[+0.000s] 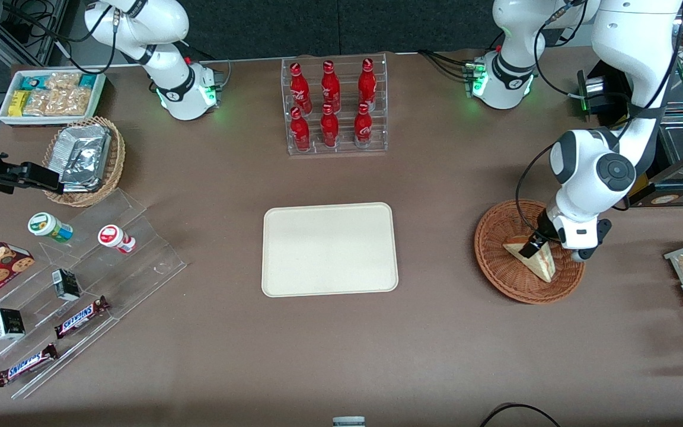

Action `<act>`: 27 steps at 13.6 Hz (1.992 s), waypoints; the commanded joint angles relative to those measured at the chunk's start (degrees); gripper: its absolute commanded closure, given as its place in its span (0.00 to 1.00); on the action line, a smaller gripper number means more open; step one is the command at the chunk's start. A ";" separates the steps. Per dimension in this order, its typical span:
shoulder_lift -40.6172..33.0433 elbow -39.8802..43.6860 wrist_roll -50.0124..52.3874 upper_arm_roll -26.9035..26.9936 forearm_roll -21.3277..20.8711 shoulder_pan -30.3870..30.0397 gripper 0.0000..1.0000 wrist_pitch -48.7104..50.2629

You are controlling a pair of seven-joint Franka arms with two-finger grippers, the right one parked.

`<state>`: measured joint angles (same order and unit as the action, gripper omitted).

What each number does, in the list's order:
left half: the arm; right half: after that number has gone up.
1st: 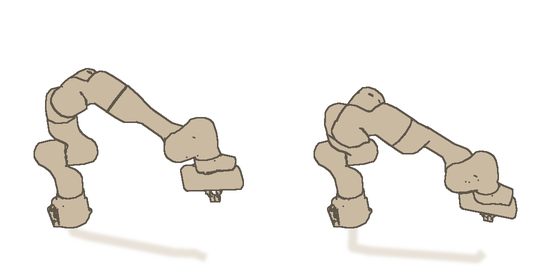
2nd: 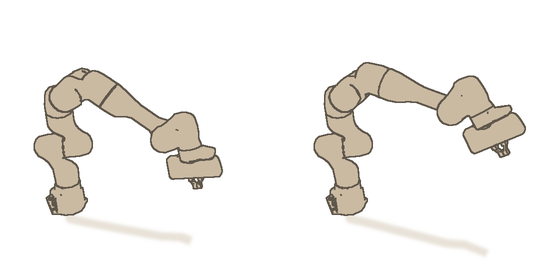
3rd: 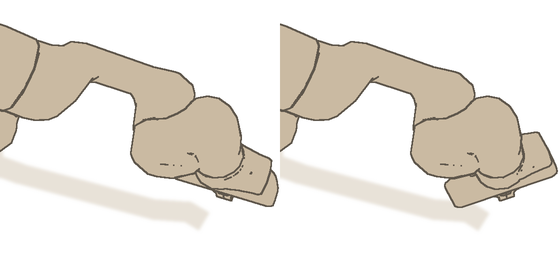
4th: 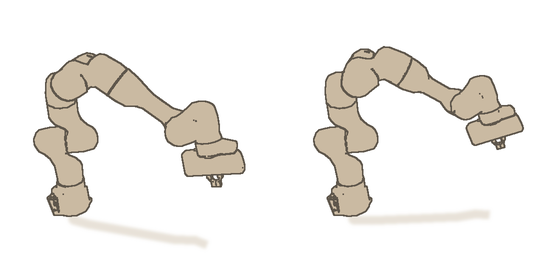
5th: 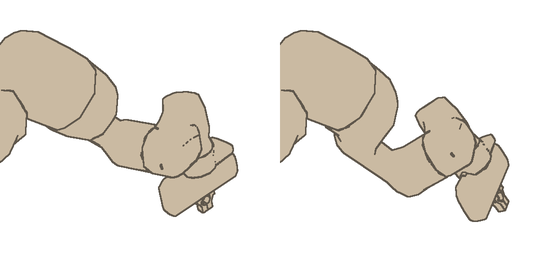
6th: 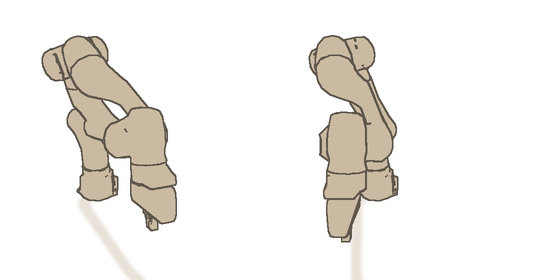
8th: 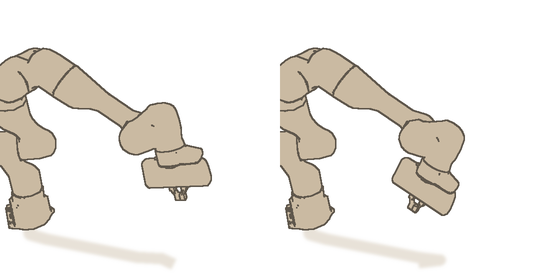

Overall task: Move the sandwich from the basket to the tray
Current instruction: 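Lower the left gripper onto the sandwich and close it, then lift the sandwich and carry it with the left gripper over the tray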

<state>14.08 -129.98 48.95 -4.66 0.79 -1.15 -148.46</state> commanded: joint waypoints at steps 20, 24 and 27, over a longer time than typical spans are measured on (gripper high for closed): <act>1.45 30.38 5.79 -0.35 -3.52 28.62 0.91 32.97; 12.18 38.91 7.99 -0.35 -5.89 37.77 0.94 31.83; 16.41 40.16 8.09 -0.44 -8.26 41.13 0.95 25.96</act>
<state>27.46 -93.18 56.68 -5.90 -6.03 37.82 -120.96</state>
